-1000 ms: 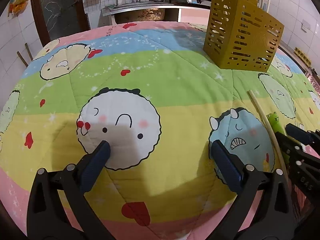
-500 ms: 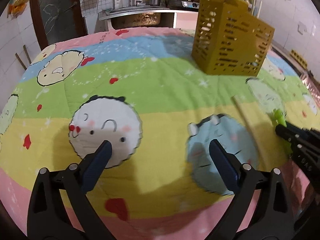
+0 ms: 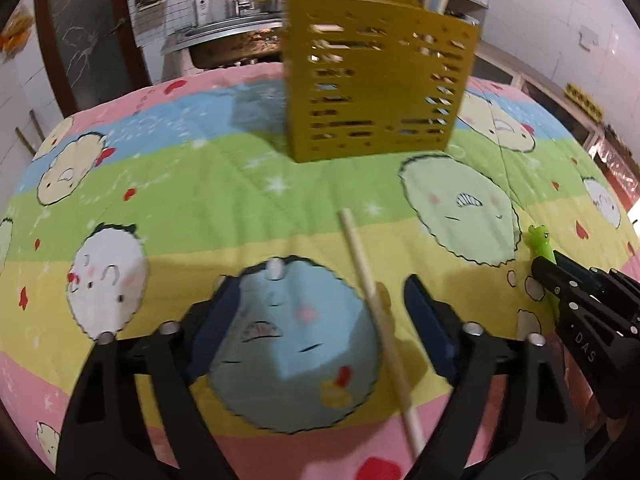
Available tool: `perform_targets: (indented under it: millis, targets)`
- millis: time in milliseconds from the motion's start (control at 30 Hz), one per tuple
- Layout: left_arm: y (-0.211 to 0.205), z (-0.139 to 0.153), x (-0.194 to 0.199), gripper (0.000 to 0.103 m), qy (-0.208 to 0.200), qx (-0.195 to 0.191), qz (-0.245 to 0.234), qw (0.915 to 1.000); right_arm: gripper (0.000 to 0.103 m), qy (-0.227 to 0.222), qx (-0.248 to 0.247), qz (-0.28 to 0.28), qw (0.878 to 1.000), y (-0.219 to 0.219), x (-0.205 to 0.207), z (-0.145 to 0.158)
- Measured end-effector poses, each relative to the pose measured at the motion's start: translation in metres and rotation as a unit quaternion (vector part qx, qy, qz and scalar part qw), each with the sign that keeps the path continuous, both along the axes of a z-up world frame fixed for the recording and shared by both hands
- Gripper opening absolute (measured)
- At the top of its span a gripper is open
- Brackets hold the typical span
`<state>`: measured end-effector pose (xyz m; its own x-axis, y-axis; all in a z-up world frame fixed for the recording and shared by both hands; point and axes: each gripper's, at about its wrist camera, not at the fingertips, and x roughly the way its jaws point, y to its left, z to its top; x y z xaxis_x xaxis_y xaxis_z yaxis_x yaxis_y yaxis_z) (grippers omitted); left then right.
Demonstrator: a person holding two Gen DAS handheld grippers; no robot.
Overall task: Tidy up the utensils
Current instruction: 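Close the left tool on the wooden chopstick while the right tool holds the frog fork, then lift the frog fork and chopstick upright and carry them to the holder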
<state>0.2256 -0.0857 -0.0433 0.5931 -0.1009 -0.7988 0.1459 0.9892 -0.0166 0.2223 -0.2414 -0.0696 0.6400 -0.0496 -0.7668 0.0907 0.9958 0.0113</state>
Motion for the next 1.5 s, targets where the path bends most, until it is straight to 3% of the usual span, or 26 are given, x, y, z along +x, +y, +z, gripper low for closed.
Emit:
perform_targets:
  millis: [33, 167, 267, 333, 533, 900, 1167, 1500]
  targets:
    - [-0.003, -0.003, 0.001, 0.063, 0.007, 0.001, -0.003, 1.0000, 0.017, 0.000, 0.004, -0.001, 1.000, -0.002, 0.000, -0.001]
    - [-0.012, -0.009, 0.002, 0.056, 0.006, 0.016, -0.004, 0.9998, 0.017, -0.001, 0.007, -0.001, 1.000, -0.003, -0.001, -0.003]
    - [-0.015, -0.008, 0.003, 0.045, 0.005, 0.018, -0.005, 0.9998, 0.017, 0.000, 0.004, -0.002, 1.000, -0.001, 0.000, -0.003]
    - [-0.017, -0.008, 0.006, 0.030, 0.006, 0.017, -0.011, 0.9998, 0.016, 0.001, 0.005, -0.004, 1.000, 0.000, 0.002, -0.003]
    - [-0.019, -0.006, 0.015, 0.009, 0.008, 0.022, -0.021, 0.9995, 0.016, 0.007, 0.007, -0.009, 1.000, 0.003, 0.008, -0.001]
    - [-0.017, 0.009, -0.001, 0.004, -0.036, 0.018, -0.039, 0.9984, 0.016, -0.019, 0.017, -0.018, 1.000, 0.006, 0.000, 0.013]
    - [0.008, 0.037, -0.022, 0.004, -0.088, -0.028, -0.027, 0.9954, 0.016, -0.064, 0.018, -0.013, 0.998, 0.016, -0.016, 0.037]
    - [0.054, 0.075, -0.050, 0.005, -0.160, -0.066, -0.007, 0.9848, 0.016, -0.135, 0.021, -0.005, 0.991, 0.030, -0.039, 0.065]
